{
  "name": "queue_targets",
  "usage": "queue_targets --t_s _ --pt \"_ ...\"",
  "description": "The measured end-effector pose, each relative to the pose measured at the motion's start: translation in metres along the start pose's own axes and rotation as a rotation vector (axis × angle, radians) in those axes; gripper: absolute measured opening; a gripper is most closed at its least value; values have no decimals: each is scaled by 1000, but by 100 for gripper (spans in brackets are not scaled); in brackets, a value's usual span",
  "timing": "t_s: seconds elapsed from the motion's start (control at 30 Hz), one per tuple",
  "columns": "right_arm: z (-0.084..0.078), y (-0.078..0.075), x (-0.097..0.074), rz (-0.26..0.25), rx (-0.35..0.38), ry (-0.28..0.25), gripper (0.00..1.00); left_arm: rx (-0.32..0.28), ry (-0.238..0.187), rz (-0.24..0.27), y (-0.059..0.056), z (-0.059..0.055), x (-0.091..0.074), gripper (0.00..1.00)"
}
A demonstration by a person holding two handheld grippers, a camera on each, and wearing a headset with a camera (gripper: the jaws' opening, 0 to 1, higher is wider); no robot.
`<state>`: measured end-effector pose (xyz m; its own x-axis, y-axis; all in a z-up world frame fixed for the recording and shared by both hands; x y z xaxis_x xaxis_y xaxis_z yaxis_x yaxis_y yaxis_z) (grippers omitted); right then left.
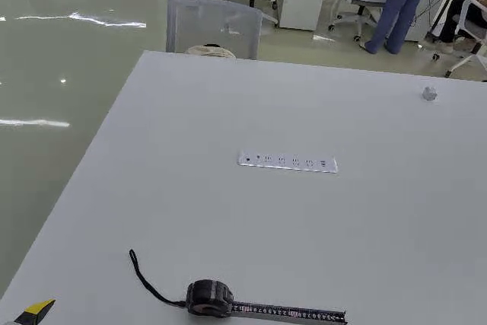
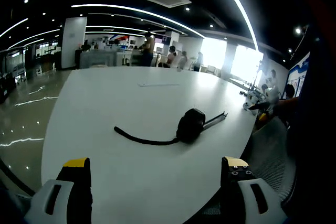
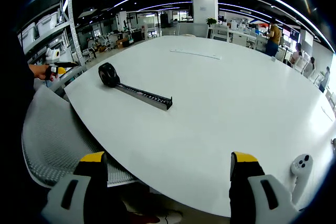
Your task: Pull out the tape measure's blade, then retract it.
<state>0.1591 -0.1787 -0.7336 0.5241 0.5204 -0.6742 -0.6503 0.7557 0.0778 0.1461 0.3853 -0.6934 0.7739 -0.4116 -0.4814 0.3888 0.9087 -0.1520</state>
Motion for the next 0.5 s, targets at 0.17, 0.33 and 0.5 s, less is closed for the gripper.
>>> queue_targets --t_s 0.17,0.33,0.5 --pt "-1 0 -1 -5 7 9 100 0 3 7 2 0 -1 100" --pt "-4 -2 -2 -7 13 9 100 -3 4 8 3 0 -1 100" --pt "-5 -3 -1 -9 18 11 100 -7 6 10 4 -1 -1 100"
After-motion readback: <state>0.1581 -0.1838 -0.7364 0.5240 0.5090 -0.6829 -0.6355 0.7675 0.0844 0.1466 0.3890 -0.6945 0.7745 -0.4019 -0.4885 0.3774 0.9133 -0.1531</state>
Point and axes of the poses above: the centre of the closed fingertips' face, and the gripper's own axes: x roughly forward along the fingers, y roughly to its left, z roughly out of its top, the point moved 3 cm from there along -x, roughly backward along the fingers, and after that the axes turned 2 degrees about z, right-handed, at the moved point
